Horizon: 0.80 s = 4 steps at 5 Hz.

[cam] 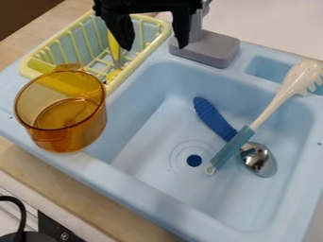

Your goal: Put the yellow spoon in the left side of the sink

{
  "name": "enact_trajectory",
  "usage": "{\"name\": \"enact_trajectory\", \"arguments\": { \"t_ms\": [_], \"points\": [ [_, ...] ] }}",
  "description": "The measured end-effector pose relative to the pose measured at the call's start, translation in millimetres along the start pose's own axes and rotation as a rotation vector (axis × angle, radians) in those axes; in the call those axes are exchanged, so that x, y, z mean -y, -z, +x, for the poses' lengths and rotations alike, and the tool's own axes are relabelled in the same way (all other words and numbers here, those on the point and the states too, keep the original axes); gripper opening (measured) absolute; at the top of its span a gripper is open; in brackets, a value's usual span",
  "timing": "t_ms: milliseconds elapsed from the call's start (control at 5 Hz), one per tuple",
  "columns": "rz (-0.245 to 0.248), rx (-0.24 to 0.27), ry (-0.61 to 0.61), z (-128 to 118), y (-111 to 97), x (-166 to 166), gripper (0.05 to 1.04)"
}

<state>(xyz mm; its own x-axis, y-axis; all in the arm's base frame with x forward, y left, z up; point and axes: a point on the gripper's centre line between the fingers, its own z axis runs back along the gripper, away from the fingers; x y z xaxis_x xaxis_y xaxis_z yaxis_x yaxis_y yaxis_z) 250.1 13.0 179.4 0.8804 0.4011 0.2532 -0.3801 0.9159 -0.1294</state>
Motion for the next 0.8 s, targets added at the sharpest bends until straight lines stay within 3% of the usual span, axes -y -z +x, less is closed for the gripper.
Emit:
{"name": "enact_trajectory", "arguments": {
  "t_ms": [400,800],
  "points": [
    [0.011,-0.043,-0.067,9.0,18.0,-3.2,1.001],
    [0.029,-0.007,-0.158,36.4,16.4,-14.3,1.001]
  ]
}}
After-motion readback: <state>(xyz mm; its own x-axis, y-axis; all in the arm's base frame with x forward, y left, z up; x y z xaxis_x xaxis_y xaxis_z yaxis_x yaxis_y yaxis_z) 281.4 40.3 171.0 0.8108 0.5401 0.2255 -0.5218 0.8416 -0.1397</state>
